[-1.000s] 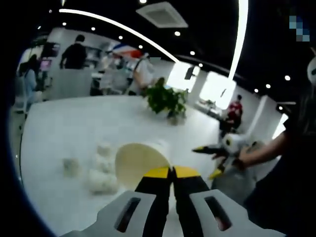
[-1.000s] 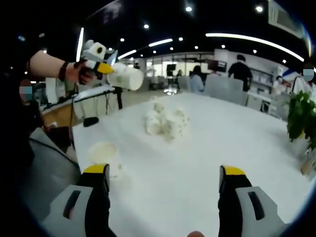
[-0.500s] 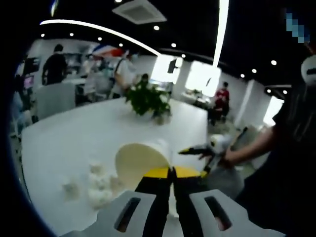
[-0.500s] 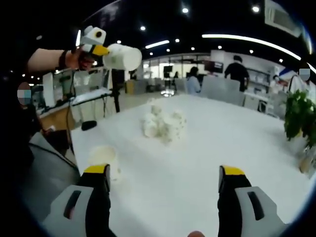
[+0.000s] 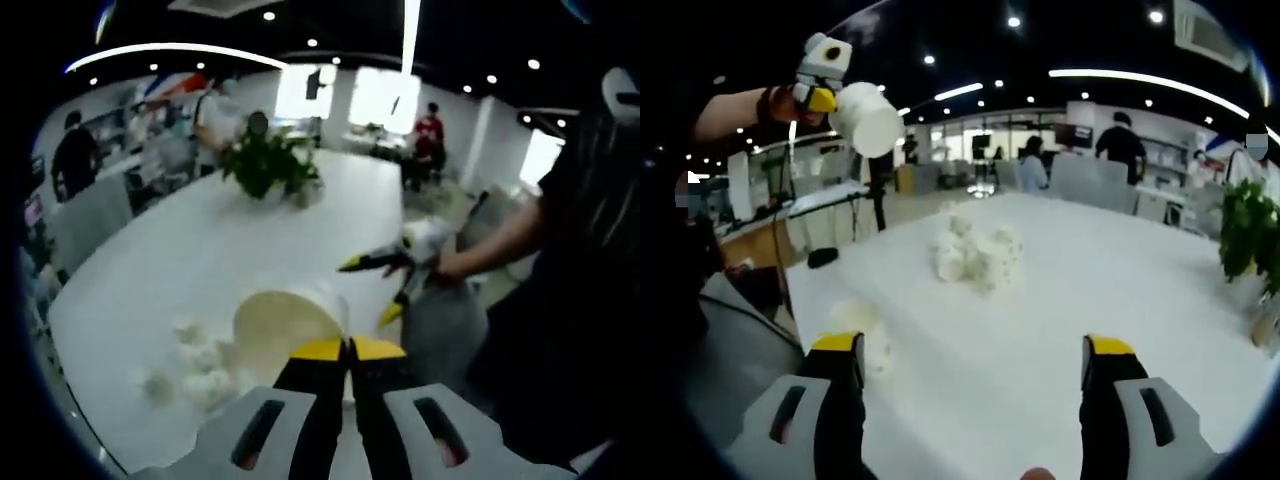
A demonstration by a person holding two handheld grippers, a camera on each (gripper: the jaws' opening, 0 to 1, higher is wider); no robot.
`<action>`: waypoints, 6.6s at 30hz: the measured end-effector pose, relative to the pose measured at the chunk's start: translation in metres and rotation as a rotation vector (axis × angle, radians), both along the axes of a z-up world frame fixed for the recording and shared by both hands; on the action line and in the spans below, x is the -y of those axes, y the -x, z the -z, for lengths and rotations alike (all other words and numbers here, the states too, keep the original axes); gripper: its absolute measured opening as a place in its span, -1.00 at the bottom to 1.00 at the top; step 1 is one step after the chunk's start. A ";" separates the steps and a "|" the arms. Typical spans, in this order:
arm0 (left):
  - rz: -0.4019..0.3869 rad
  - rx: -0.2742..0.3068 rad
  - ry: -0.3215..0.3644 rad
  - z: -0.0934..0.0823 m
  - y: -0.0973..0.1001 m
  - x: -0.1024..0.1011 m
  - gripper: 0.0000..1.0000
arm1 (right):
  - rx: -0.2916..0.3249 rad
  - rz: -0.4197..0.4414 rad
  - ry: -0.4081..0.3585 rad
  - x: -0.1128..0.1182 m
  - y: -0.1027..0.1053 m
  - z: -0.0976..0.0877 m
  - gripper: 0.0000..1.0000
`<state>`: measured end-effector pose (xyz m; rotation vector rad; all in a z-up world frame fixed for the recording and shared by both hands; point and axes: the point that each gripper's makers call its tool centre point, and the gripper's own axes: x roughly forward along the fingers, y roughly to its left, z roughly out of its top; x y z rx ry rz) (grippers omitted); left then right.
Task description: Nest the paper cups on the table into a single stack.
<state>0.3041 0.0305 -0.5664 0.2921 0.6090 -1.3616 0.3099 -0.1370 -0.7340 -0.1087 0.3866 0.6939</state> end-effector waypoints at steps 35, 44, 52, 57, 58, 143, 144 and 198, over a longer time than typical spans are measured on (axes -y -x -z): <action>0.417 0.120 -0.398 0.118 0.058 0.015 -1.00 | -0.005 -0.001 -0.023 -0.004 -0.001 0.003 0.71; 0.478 0.199 -0.452 0.133 0.055 0.017 -1.00 | -0.008 0.007 -0.034 -0.003 -0.004 0.002 0.70; 0.565 0.291 -0.511 0.146 0.054 0.015 -1.00 | -0.011 0.016 -0.046 -0.003 -0.006 0.002 0.69; 0.616 0.340 -0.538 0.150 0.055 0.016 -1.00 | -0.014 0.014 -0.045 -0.003 -0.005 0.004 0.69; 0.624 0.344 -0.538 0.151 0.055 0.016 -1.00 | -0.016 0.014 -0.045 -0.003 -0.005 0.004 0.69; 0.394 0.290 -0.378 0.149 0.023 0.012 -0.68 | -0.051 0.012 -0.057 -0.001 0.005 0.012 0.67; 0.365 0.287 -0.365 0.146 0.017 0.007 -0.68 | -0.049 0.012 -0.060 0.000 0.005 0.010 0.67; -0.410 0.034 0.117 0.107 -0.056 -0.045 0.98 | -0.063 0.007 -0.045 0.000 0.012 0.011 0.67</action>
